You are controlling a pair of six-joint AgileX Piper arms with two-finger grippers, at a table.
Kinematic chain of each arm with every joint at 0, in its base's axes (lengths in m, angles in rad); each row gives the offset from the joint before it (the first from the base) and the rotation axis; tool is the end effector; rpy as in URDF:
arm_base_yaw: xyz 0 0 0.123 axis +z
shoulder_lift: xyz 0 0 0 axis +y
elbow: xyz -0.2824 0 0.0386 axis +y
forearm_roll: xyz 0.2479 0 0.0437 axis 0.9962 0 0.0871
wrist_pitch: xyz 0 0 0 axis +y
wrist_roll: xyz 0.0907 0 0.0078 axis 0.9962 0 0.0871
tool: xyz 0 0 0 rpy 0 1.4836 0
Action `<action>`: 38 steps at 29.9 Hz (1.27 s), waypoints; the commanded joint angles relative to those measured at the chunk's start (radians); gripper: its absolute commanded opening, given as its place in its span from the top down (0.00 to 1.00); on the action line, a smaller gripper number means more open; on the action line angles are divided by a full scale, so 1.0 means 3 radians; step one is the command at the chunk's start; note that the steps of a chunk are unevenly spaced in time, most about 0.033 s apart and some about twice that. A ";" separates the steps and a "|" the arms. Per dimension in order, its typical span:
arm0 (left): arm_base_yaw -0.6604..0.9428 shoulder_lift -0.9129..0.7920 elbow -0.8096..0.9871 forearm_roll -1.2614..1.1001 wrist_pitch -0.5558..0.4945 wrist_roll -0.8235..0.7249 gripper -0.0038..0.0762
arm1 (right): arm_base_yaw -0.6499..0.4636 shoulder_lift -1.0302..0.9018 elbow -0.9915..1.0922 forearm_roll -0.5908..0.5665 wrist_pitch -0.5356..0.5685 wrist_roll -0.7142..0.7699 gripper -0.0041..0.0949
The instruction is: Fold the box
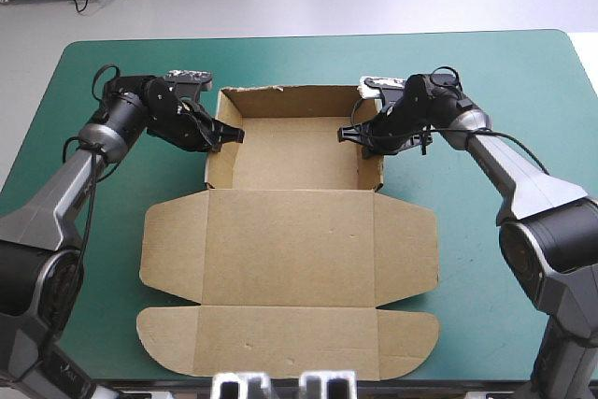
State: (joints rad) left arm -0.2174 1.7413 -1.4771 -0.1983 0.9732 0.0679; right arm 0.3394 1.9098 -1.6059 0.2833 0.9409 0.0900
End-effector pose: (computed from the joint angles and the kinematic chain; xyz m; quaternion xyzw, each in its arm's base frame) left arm 0.3620 -0.0952 0.2905 0.1013 0.9686 -0.1069 0.2003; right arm 0.3864 0.1582 0.2634 -0.0630 0.9686 0.1690 0.1710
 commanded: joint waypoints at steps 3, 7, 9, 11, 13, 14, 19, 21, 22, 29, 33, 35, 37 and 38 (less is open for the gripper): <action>-0.0010 0.0088 -0.0106 0.0293 -0.0038 -0.0031 0.97 | 0.0010 -0.0078 -0.0050 0.0056 -0.0250 -0.0134 0.98; -0.0010 0.0156 -0.0115 0.0286 -0.0058 -0.0031 0.97 | 0.0010 -0.0062 -0.0050 0.0044 -0.0349 -0.0143 0.98; -0.0010 0.0186 -0.0139 0.0266 -0.0037 -0.0031 0.97 | 0.0010 -0.0062 -0.0050 0.0044 -0.0372 -0.0230 0.98; -0.0010 0.0210 -0.0175 0.0258 0.0002 -0.0031 0.97 | 0.0010 -0.0062 -0.0056 0.0044 -0.0372 -0.0300 0.98; -0.0010 0.0225 -0.0240 0.0240 0.0056 -0.0024 0.97 | 0.0010 -0.0062 -0.0056 0.0044 -0.0372 -0.0349 0.98; -0.0010 0.0231 -0.0276 0.0234 0.0089 -0.0008 0.96 | 0.0010 -0.0062 -0.0056 0.0044 -0.0372 -0.0383 0.98; -0.0010 0.0296 -0.0535 0.0241 0.0434 0.0089 0.96 | 0.0010 -0.0062 -0.0056 0.0039 -0.0359 -0.0457 0.91; -0.0010 0.0326 -0.0651 0.0241 0.0572 0.0089 0.96 | 0.0010 -0.0062 -0.0056 0.0028 -0.0315 -0.0509 0.84; -0.0010 0.0343 -0.0692 0.0241 0.0624 0.0089 0.96 | 0.0010 -0.0062 -0.0056 0.0016 -0.0294 -0.0515 0.79; -0.0010 0.0366 -0.0862 0.0241 0.0823 0.0089 0.86 | 0.0010 -0.0062 -0.0062 -0.0003 -0.0143 -0.0515 0.59; -0.0004 0.0391 -0.0862 0.0235 0.0924 0.0089 0.71 | 0.0010 -0.0068 -0.0082 -0.0121 -0.0002 -0.0515 0.56; -0.0004 0.0414 -0.0862 0.0235 0.0930 0.0089 0.62 | 0.0010 -0.0068 -0.0127 -0.0233 0.0089 -0.0515 0.55; -0.0004 0.0428 -0.0862 0.0198 0.0930 0.0089 0.51 | 0.0010 -0.0068 -0.0192 -0.0295 0.0180 -0.0535 0.55; -0.0004 0.0434 -0.0862 0.0166 0.0908 0.0082 0.47 | 0.0004 -0.0068 -0.0227 -0.0296 0.0221 -0.0607 0.55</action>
State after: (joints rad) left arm -0.2185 1.9154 -1.7081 -0.1376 1.2139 0.0911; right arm 0.3455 1.9403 -1.6298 0.2427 0.9633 -0.0513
